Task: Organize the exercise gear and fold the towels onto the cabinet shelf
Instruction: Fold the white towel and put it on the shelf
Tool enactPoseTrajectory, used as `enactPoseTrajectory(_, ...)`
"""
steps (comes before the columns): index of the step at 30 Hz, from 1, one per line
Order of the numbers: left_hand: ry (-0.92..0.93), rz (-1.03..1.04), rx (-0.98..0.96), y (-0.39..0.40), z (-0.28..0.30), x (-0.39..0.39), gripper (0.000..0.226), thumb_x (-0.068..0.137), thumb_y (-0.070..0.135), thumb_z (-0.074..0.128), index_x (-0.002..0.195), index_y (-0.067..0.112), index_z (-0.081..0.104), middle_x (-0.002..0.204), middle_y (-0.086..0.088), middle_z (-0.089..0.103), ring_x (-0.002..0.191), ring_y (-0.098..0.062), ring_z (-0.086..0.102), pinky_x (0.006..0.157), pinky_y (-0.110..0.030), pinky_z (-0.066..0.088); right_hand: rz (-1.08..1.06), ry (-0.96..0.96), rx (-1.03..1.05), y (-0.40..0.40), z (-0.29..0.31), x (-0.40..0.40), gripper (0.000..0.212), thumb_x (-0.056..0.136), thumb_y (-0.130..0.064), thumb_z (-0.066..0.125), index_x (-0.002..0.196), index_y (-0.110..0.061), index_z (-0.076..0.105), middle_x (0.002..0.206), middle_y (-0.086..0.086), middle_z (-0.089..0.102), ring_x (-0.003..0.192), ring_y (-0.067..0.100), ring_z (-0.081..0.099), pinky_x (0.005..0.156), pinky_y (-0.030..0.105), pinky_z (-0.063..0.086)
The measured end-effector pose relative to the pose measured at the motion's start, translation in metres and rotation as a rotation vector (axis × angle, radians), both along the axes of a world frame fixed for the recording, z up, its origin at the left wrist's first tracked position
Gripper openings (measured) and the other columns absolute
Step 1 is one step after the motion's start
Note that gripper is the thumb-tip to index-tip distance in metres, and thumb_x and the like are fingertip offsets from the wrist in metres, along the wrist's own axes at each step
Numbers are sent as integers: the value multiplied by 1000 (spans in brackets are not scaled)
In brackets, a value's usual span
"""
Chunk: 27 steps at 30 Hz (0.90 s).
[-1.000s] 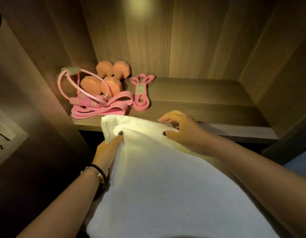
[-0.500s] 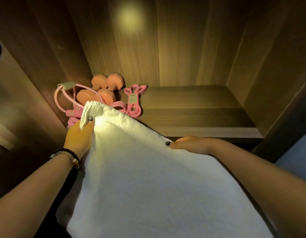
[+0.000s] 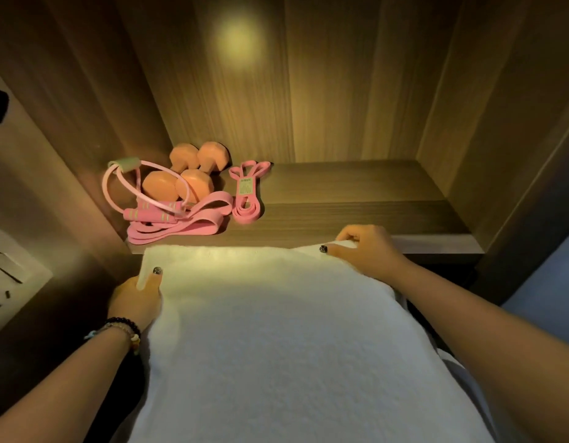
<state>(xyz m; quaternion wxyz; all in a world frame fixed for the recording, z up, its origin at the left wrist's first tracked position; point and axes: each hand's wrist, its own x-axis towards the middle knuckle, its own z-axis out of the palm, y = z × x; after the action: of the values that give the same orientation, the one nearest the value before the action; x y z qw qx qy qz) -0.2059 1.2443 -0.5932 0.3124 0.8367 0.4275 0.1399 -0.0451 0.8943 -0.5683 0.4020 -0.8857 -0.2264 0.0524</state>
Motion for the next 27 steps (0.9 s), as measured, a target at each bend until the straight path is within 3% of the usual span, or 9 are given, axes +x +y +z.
enactPoseTrajectory(5, 13, 87, -360, -16, -21, -12, 56, 89, 44, 60, 119, -3, 54, 112, -26, 61, 96, -43, 57, 79, -44, 46, -33, 150, 297, -13, -16, -27, 12, 92, -19, 62, 101, -24, 70, 102, -12, 68, 100, 4, 61, 85, 22, 46)
enactPoseTrajectory(8, 9, 8, -323, -30, 5, 1, 76, 84, 40, 66, 143, 4, 33, 140, -20, 47, 119, -41, 49, 95, -49, 44, -21, 167, 428, -9, -6, -53, 22, 92, -15, 61, 111, -27, 66, 118, -12, 63, 115, -1, 54, 98, 19, 42)
enactPoseTrajectory(10, 40, -195, -154, -50, 35, 11, 78, 81, 44, 66, 145, 12, 36, 145, -14, 43, 125, -34, 47, 101, -43, 41, 76, 210, 449, -5, -1, -70, 23, 90, -14, 63, 109, -27, 69, 122, -15, 61, 119, -9, 49, 99, 11, 37)
enactPoseTrajectory(13, 105, -624, 73, -106, 77, 18, 54, 93, 35, 58, 142, 19, 44, 139, -3, 46, 125, -24, 47, 103, -34, 37, 126, 340, 411, -4, -7, -81, 18, 92, -18, 61, 106, -26, 72, 119, -15, 63, 109, -14, 53, 91, 5, 39)
enactPoseTrajectory(16, 173, -941, -8, -170, 88, 25, 45, 93, 52, 47, 132, 30, 52, 127, 14, 53, 117, -12, 51, 101, -29, 38, -50, 500, 395, -13, -30, -80, 29, 95, -41, 52, 121, -33, 63, 130, -11, 58, 119, 7, 53, 104, 30, 42)
enactPoseTrajectory(18, 361, -1096, 78, -204, 76, 38, 51, 91, 61, 41, 127, 28, 55, 126, 8, 59, 114, -14, 54, 99, -31, 41, -197, 489, 375, -20, -51, -85, 28, 98, -39, 46, 124, -35, 55, 140, -9, 47, 125, 13, 46, 108, 39, 38)
enactPoseTrajectory(22, 676, -1190, 239, -238, 53, 80, 59, 96, 56, 39, 127, 9, 57, 130, -7, 58, 118, -25, 53, 101, -36, 42, -374, 592, 188, -41, -91, -104, 34, 99, -38, 44, 131, -24, 46, 121, -6, 43, 113, 22, 50, 86, 31, 37)
enactPoseTrajectory(25, 863, -1221, 288, -248, 30, 108, 57, 91, 60, 43, 105, 9, 63, 114, -7, 64, 103, -24, 58, 89, -34, 45, -382, 794, 148, -58, -120, -114, 32, 95, -47, 45, 94, -18, 59, 93, 10, 60, 82, 22, 56, 72, 32, 39)
enactPoseTrajectory(27, 983, -1205, 286, -254, 17, 119, 61, 86, 67, 48, 113, 14, 63, 119, -3, 63, 108, -23, 58, 91, -33, 45, -418, 785, 182, -66, -135, -119, 40, 94, -46, 46, 83, -10, 60, 81, 11, 60, 77, 25, 57, 69, 32, 39)
